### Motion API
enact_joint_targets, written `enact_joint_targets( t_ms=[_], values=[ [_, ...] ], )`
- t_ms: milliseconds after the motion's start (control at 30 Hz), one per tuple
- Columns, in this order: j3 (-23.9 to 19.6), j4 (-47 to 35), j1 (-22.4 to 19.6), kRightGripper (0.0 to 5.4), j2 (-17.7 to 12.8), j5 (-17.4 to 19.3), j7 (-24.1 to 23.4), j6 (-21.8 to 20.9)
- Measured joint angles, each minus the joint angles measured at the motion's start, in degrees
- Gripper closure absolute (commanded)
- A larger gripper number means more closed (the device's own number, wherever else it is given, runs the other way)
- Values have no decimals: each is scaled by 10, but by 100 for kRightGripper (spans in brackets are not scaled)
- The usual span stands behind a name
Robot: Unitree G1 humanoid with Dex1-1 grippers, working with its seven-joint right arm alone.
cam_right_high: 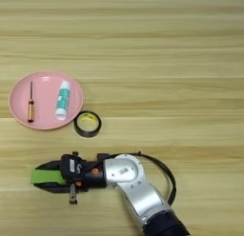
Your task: Move the objects on the table
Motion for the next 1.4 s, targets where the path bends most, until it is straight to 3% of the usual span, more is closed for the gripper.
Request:
enact_joint_targets(
  t_ms=[1067,1100,1400],
  values=[
    [14,0,-8,401,-7,-7,-12,-8],
    [14,1,-8,365,-7,-7,-13,-8],
    [15,2,-8,285,-8,-7,-19,-11]
  ],
)
